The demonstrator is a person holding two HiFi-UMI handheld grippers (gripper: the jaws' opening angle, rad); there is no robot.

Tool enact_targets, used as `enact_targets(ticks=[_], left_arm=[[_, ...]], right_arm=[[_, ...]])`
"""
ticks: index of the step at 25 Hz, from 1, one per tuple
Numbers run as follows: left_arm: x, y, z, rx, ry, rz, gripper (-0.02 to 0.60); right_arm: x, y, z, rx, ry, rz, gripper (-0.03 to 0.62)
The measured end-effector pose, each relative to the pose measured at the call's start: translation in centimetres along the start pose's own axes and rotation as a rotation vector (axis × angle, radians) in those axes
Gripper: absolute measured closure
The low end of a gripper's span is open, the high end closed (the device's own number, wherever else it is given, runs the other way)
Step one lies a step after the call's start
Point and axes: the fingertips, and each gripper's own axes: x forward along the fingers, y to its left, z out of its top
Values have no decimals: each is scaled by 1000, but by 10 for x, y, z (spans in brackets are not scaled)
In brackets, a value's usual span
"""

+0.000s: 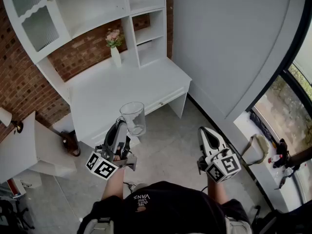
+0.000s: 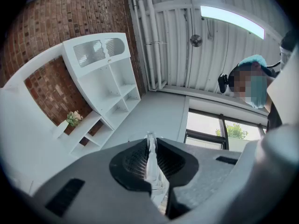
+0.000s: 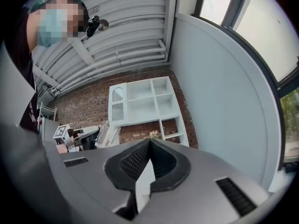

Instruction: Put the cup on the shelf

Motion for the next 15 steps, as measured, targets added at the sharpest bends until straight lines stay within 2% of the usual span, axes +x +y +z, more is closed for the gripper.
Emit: enact_targets(ticks=[4,8,15], left_arm=[[5,-3,-7,3,5,12,549],[9,-6,-13,8,13,11,549],[17,3,-23,6,27,24,549]], right_arm=[[-3,-9,-5,-33,36,-6,594],[-2,-8,0,8,10,20,594],[5,-14,-5,12,11,30,594]])
